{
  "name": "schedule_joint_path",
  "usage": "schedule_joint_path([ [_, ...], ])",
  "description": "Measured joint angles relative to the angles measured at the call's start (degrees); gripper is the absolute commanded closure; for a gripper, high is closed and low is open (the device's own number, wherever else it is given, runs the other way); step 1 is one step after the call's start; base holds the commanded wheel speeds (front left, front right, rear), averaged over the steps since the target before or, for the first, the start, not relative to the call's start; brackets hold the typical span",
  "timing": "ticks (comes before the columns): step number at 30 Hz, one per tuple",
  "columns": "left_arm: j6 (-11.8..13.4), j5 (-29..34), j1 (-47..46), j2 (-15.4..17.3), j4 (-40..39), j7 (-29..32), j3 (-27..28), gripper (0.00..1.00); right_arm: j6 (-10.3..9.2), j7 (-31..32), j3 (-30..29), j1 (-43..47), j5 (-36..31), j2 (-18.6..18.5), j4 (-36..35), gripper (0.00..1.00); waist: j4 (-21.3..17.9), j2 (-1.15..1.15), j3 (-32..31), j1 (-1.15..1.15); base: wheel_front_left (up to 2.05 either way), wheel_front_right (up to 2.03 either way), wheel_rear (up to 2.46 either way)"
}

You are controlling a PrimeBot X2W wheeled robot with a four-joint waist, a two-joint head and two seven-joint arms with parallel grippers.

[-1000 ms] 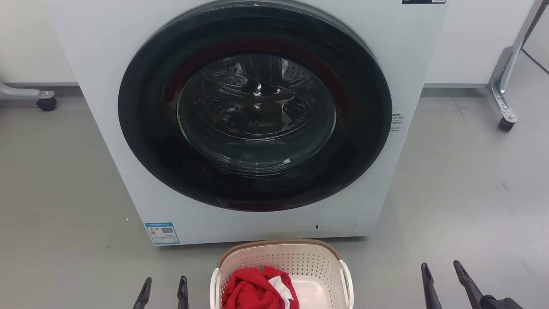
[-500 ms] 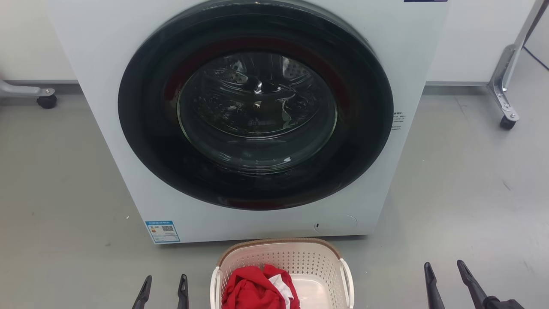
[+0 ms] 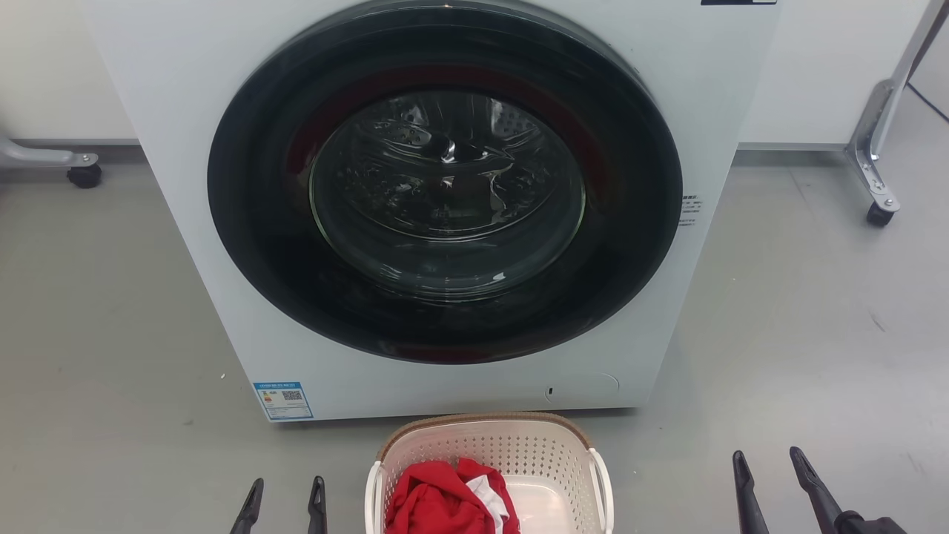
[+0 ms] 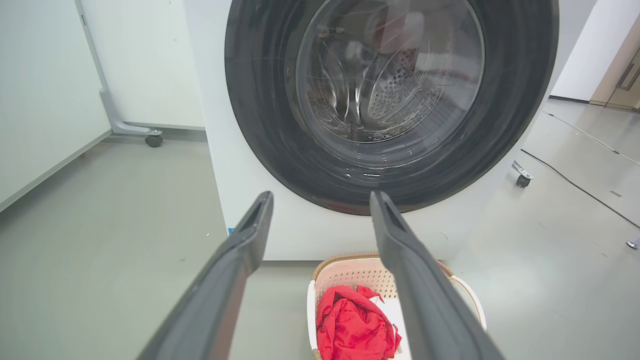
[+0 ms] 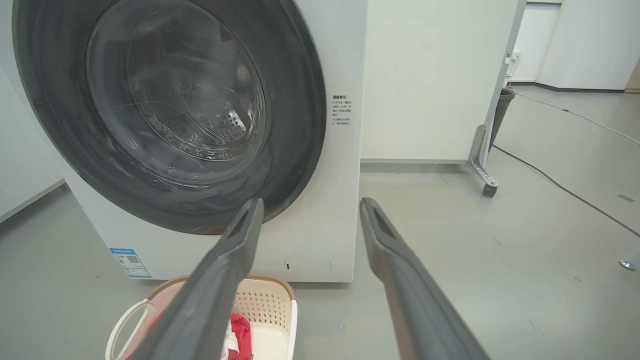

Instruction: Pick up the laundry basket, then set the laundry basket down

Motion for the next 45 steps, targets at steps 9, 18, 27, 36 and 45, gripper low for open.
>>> schedule_joint_path([
  [9, -0.55, -0.98, 0.85, -0.2, 2.2, 0.52, 0.44, 1.0, 0.47, 0.67, -0.43, 1.01, 1.32, 1.22, 2.13, 1.0, -0.01, 0.0, 0.02, 0.0, 0.0, 0.0, 0.0],
  [18, -1.6, -8.12, 0.51, -0.69, 3.16, 2.1, 2.15, 1.0, 1.65, 2.68, -2.58, 0.76, 8.22, 2.07, 2.87, 1.0, -0.06, 0.0, 0.06, 0.0, 0.0, 0.0, 0.0],
  [27, -3.07, -15.36, -0.57, -1.07, 3.96, 3.66, 3.8, 1.0, 2.9, 4.75, -4.76, -0.27, 15.6, 2.92, 3.55, 1.0, -0.12, 0.0, 0.09, 0.0, 0.0, 0.0, 0.0],
  [36, -4.1, -22.4, -1.45, -1.36, 4.99, 5.39, 5.39, 1.0, 4.13, 6.78, -6.87, -0.61, 22.57, 3.78, 4.14, 1.0, -0.17, 0.0, 0.12, 0.0, 0.0, 0.0, 0.0],
  [45, -5.61, -29.32, -2.27, -1.63, 5.84, 6.68, 7.05, 1.0, 5.46, 8.88, -8.99, -1.61, 29.44, 4.64, 4.9, 1.0, -0.22, 0.0, 0.16, 0.0, 0.0, 0.0, 0.0],
])
